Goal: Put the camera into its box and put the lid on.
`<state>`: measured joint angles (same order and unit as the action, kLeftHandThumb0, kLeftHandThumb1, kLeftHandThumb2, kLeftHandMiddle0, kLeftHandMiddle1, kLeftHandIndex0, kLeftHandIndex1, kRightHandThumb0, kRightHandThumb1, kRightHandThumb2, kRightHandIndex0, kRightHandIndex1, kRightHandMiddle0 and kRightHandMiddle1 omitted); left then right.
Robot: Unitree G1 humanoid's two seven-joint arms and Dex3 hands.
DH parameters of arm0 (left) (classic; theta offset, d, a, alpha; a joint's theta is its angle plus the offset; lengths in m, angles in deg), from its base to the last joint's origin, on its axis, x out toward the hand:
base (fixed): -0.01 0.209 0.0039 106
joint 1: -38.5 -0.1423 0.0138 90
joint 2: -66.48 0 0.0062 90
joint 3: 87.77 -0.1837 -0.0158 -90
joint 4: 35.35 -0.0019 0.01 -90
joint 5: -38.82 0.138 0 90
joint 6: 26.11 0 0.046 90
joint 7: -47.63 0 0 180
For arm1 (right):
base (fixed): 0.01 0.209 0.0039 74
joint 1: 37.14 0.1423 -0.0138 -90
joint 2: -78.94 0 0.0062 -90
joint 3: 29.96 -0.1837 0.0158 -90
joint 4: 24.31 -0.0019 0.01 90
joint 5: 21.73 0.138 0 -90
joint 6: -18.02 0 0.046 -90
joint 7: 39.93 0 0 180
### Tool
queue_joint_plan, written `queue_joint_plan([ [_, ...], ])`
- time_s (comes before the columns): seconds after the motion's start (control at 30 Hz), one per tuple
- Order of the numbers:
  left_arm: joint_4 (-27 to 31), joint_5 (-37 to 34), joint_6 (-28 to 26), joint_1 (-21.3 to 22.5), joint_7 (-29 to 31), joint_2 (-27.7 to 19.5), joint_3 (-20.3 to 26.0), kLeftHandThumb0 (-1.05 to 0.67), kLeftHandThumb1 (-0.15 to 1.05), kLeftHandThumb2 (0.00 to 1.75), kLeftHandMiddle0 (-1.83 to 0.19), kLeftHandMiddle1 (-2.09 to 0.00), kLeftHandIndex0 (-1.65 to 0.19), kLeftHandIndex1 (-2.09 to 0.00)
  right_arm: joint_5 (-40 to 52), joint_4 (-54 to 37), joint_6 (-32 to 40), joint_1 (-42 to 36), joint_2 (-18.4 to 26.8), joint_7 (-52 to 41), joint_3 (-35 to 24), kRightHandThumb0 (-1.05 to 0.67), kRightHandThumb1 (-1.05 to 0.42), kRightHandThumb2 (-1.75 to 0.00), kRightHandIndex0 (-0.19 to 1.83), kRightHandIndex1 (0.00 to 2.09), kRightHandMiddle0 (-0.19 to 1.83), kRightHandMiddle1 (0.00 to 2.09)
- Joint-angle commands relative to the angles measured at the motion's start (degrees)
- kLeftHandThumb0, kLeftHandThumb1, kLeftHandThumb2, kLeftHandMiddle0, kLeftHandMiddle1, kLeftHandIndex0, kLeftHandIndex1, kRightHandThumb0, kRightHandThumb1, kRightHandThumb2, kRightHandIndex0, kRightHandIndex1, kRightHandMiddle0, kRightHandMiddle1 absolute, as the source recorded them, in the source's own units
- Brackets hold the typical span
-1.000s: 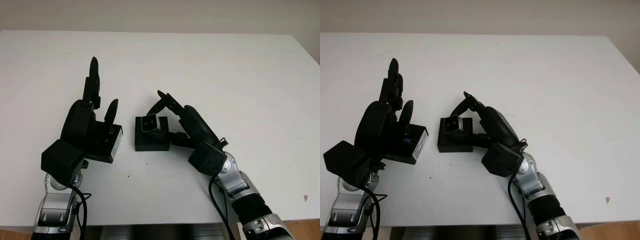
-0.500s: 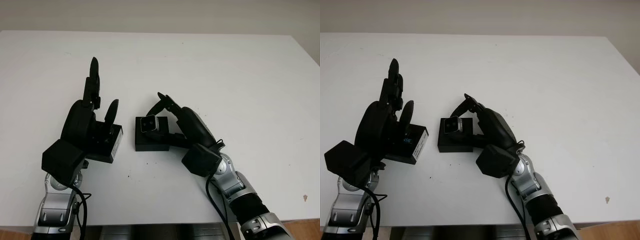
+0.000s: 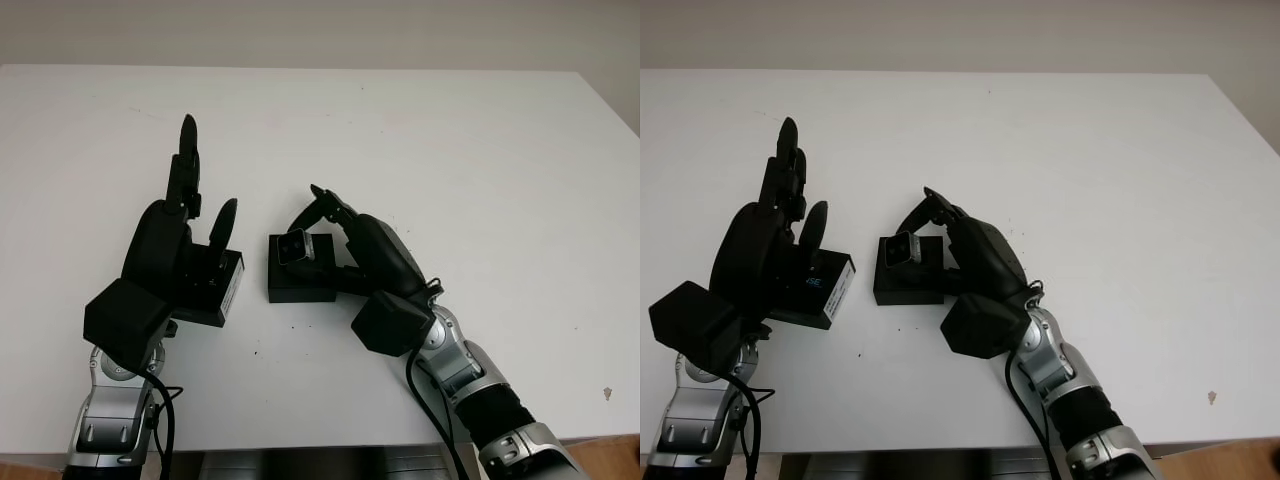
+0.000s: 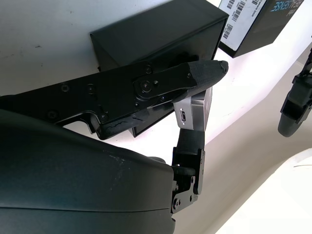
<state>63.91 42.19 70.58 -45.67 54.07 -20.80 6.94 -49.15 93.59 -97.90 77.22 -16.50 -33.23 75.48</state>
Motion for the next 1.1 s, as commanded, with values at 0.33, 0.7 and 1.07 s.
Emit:
queue_joint_plan([
  [0.33, 0.6, -0.4, -0.1, -0.3, 0.1, 0.1, 0.1, -0.75, 1.05, 0.61, 0.19, 0.00, 0.19, 0.00, -1.5, -6.2, 4.9, -5.1, 0.9, -3.8, 2.0, -0.40, -1.05, -0.18, 0.18, 0.05, 0.19, 1.64],
  [0.7, 0.1, -1.0, 1.0, -0.5, 0.3, -0.2, 0.4, -0.74, 1.05, 0.60, 0.19, 0.00, 0.19, 0.00, -4.4, -19.1, 12.0, -8.7, 4.5, -10.5, 2.5, -0.59, -1.05, -0.07, -0.02, 0.03, 0.09, 0.61],
  [1.07, 0.1, -0.9, 1.1, -0.7, 0.5, -0.7, 0.3, -0.74, 1.05, 0.60, 0.19, 0.00, 0.19, 0.00, -8.6, -25.0, 13.4, -9.3, 5.5, -8.4, 2.3, -0.60, -1.03, -0.05, -0.14, 0.04, 0.12, 0.22],
])
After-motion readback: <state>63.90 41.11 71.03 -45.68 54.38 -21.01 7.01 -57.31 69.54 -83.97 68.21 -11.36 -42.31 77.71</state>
